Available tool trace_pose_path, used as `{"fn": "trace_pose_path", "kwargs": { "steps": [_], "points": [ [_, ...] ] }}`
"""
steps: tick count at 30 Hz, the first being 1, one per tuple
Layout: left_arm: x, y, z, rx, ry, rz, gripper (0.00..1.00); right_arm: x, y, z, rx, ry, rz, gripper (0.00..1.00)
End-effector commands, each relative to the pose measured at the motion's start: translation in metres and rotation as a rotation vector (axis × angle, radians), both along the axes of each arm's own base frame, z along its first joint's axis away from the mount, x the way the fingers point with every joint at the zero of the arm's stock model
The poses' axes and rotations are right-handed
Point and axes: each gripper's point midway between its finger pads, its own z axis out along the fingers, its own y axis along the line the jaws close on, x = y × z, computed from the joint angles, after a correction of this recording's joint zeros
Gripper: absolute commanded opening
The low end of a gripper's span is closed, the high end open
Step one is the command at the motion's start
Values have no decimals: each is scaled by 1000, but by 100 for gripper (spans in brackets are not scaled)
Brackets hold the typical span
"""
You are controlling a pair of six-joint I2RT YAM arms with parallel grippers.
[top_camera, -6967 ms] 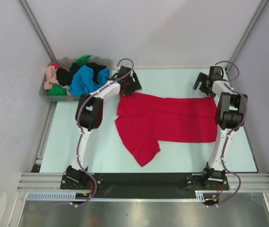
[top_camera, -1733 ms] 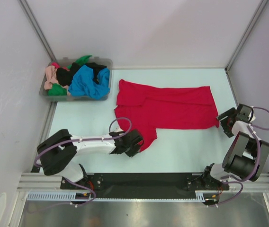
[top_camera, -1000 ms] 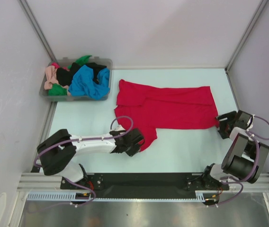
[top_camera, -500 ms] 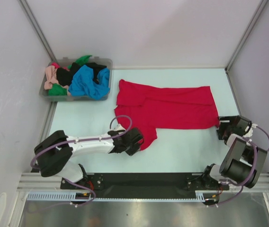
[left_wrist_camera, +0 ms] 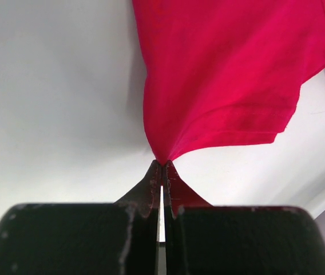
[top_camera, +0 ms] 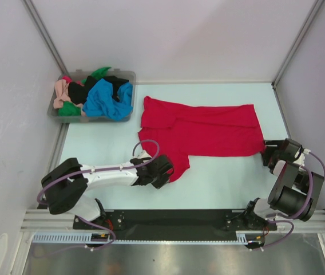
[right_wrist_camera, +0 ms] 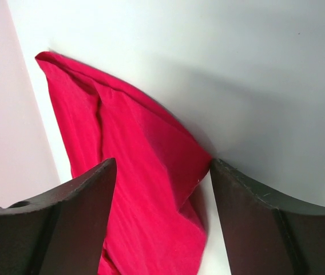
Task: Fold and stack the t-shirts
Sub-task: Fold the tshirt
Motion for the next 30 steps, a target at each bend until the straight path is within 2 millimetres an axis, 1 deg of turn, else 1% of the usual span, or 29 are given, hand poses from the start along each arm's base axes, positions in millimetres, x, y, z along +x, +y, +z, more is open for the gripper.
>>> {"fn": "trace_pose_path", "kwargs": {
  "steps": [1, 3, 5, 7, 10, 11, 13, 14, 17, 18, 20, 23, 24, 27, 28, 30],
  "points": [
    [3, -3, 6, -4, -23, -12, 0, -8, -2, -7, -1, 43, -25, 74],
    [2, -3, 5, -2, -19, -14, 0, -8, 6, -1, 11, 31, 3, 76],
    [3, -5, 5, -5, -16, -11, 0, -9, 18, 7, -6, 34, 33, 84],
    [3, -7, 4, -4, -15, -19, 0, -13, 22, 7, -19, 49, 32, 92],
    [3, -8, 5, -9, -11, -22, 0, -14, 15, 6, -34, 40, -6, 92],
    [2, -7, 4, -7, -10, -21, 0, -13, 17, 0, -16, 44, -3, 92],
    [1, -5, 3, -8, -6, -13, 0, -10, 12, 0, -17, 49, -3, 91],
    [1, -5, 3, -10, -8, -11, 0, -10, 10, -6, -24, 72, -5, 90],
    [1, -2, 3, -9, -12, -5, 0, -6, 3, -8, -45, 80, -4, 87],
    [1, -2, 4, -11, -13, -2, 0, -6, 2, -13, -40, 87, -3, 86],
    [1, -1, 4, -12, -12, -1, 0, -2, -1, -12, -42, 70, -5, 82],
    [0, -2, 4, -13, -11, -3, 0, -3, -8, -17, -49, 90, -13, 78],
    [0, -1, 3, -10, -10, -3, 0, -2, -11, -16, -52, 91, -16, 77],
    [1, -2, 3, -11, -12, -1, 0, -3, -18, -13, -86, 106, -5, 65],
    [1, -3, 3, -9, -13, -6, 0, -5, -20, -13, -101, 121, -7, 56],
    [1, -4, 3, -10, -11, -9, 0, -6, -20, -11, -128, 132, 13, 50]
  ]
}}
